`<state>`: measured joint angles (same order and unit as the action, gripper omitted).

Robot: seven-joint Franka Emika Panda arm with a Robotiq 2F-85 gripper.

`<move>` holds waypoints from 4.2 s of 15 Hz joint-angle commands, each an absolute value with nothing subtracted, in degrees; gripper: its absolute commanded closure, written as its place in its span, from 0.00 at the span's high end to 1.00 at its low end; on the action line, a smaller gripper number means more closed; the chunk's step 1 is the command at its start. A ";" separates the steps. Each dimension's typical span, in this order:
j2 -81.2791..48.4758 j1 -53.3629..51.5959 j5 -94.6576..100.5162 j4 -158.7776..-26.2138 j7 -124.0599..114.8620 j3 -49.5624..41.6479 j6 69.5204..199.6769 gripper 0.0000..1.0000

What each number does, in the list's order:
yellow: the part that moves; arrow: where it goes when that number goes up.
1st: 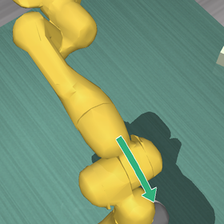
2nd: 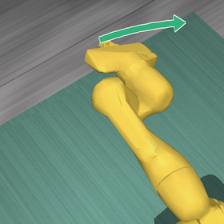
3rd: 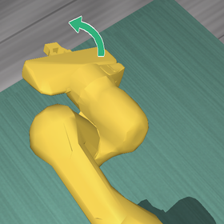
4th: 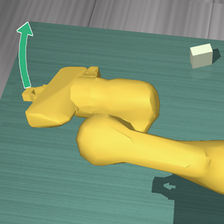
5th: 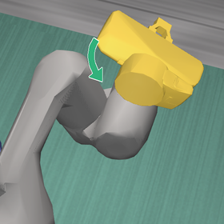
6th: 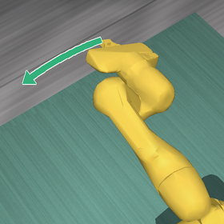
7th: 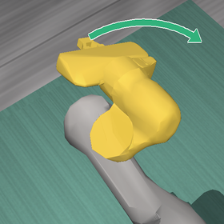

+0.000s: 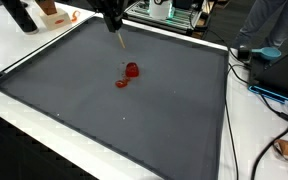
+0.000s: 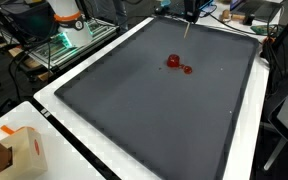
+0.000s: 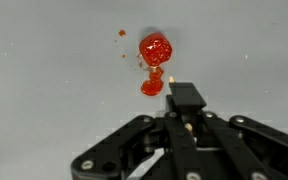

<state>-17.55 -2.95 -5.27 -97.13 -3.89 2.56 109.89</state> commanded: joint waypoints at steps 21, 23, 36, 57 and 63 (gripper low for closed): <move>-13.69 -4.26 -3.74 -102.58 -7.82 2.70 114.54 0.13; -13.69 -4.27 -3.74 -102.58 -7.82 2.70 114.55 0.13; -22.56 6.25 -25.28 -89.48 16.30 2.69 92.30 0.03; -40.07 12.42 -42.64 -85.46 31.74 4.14 96.70 0.03; -41.27 12.33 -46.97 -87.86 32.90 5.36 103.19 0.03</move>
